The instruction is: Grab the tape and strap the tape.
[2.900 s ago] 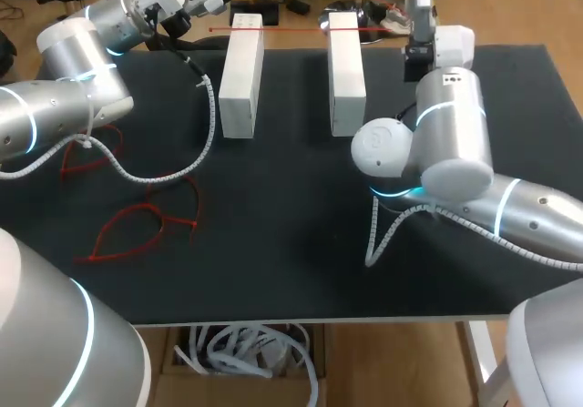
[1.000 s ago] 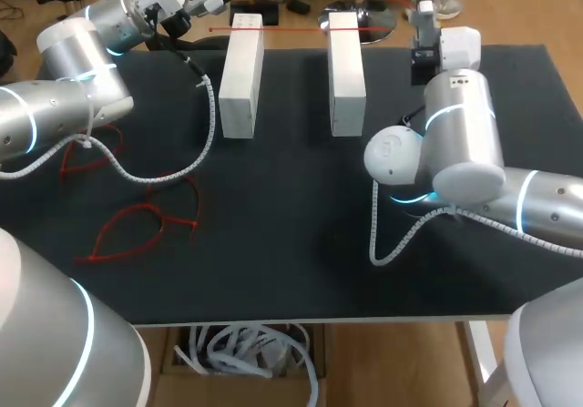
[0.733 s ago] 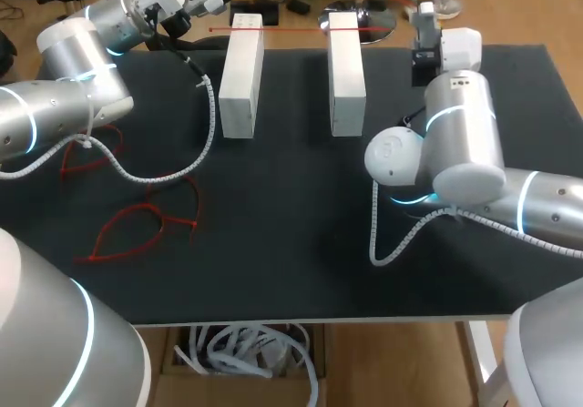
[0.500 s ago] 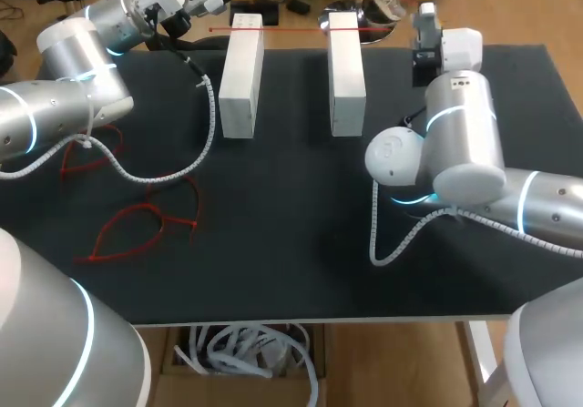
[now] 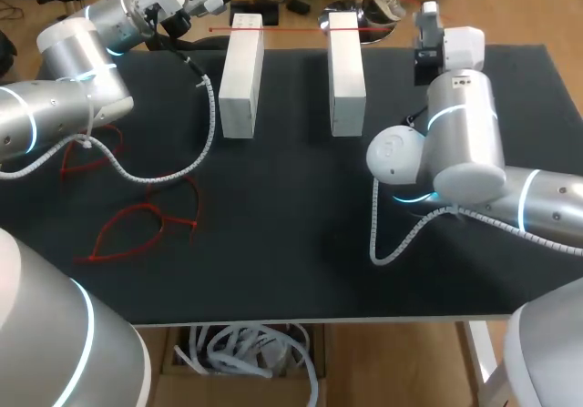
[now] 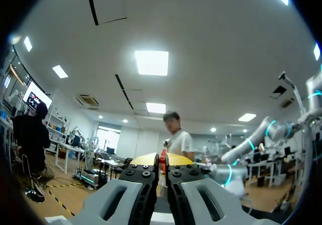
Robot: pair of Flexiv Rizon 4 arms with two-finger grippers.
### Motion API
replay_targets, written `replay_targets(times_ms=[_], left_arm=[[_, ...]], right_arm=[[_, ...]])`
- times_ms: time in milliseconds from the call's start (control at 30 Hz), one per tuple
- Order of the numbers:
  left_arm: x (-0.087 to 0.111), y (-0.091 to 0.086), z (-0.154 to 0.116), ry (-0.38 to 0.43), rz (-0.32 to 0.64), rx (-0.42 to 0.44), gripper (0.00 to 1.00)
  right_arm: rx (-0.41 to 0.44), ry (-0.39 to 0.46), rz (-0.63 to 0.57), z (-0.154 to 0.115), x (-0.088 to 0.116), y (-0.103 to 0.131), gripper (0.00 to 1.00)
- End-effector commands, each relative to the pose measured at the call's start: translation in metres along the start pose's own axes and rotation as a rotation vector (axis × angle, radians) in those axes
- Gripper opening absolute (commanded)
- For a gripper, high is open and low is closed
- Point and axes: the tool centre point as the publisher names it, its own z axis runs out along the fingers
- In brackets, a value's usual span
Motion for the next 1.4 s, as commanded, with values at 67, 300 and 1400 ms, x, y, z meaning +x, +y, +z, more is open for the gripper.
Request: replay_targets(times_ms=[67,300,1400], left_arm=[[0.0016,-0.0006,0.0005,-0.005,0.001,-0.001,0.0],[0.0016,-0.0006,0.0005,-0.005,0.001,-0.001,0.0],[0.0016,-0.0006,0.0005,-0.005,0.001,-0.001,0.0]], right_arm=[[0.001,-0.002,-0.003,0.0011,0.0011,0.0,0.33],[0.002,0.003,-0.01,0.0025,0.0023,0.001,0.22],[0.045,0.016,-0.048,0.0001,0.0053,-0.0007,0.0]])
